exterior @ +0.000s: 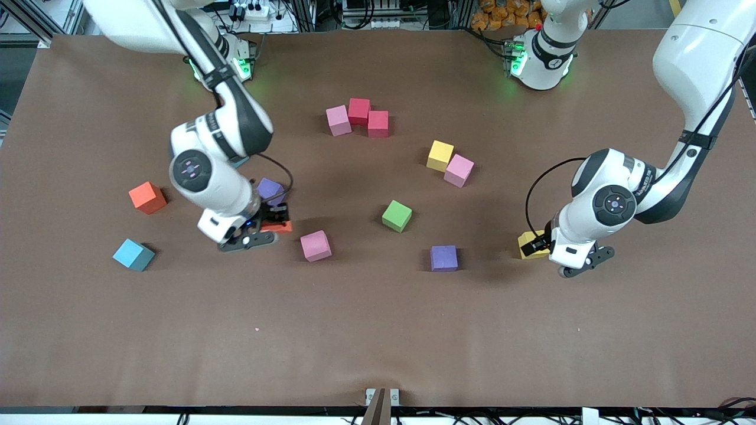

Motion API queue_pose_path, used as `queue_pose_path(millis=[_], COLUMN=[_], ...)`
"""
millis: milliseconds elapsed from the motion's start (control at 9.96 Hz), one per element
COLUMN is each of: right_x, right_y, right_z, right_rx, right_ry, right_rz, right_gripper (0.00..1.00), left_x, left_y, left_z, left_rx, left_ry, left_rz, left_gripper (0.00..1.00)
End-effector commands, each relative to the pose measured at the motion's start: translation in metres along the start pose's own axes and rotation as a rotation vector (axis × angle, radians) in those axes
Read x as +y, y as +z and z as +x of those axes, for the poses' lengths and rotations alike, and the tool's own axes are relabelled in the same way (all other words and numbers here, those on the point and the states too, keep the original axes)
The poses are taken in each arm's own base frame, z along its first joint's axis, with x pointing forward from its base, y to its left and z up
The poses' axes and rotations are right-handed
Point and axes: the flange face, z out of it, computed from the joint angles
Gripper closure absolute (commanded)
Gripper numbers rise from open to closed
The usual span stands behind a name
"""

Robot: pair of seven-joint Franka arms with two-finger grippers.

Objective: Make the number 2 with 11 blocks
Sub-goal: 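Grasp the yellow cube with the left gripper while the right gripper carries orange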

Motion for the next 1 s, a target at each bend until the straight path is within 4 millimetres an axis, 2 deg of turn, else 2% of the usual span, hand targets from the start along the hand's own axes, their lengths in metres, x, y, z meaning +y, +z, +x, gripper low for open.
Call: queue_pose_path(millis=[0, 201, 301, 402, 502, 603, 904], right_x=[-0.051, -0.121, -0.142, -0.149, -0.176, -0.193, -0.213], right_y=[0.012, 0.023, 0.029, 0.034, 0.046, 0.061, 0.083], right_z=[-0.044, -0.086, -0.105, -0.115, -0.135, -0.148, -0.178], right_rx=[0.001, -0.016, -0.026, -0.03, -0.025, -0.023, -0.028], right_ry=[0.092, 0.214, 0.236, 0.249, 0.277, 0.286, 0.297], right_rz=[0.005, -0.002, -0.009, -0.013, -0.004, 0.004, 0.002], right_gripper=[0.64, 0.64, 0.62, 0.62, 0.62, 0.64, 0.65], left_x=[0.006, 0.005, 0.003, 0.006, 0.007, 0.008, 0.008], left_y=[0.019, 0.034, 0.047, 0.056, 0.06, 0.063, 0.063], left_z=[-0.003, 0.001, 0.003, 0.0, -0.003, -0.003, -0.002], left_rx=[0.018, 0.041, 0.043, 0.035, 0.027, 0.023, 0.022], left_ry=[0.058, 0.092, 0.093, 0.103, 0.109, 0.109, 0.106], left_rz=[-0.006, -0.003, -0.008, -0.01, -0.009, -0.009, -0.012], left_gripper=[0.0, 0.0, 0.0, 0.0, 0.0, 0.0, 0.0])
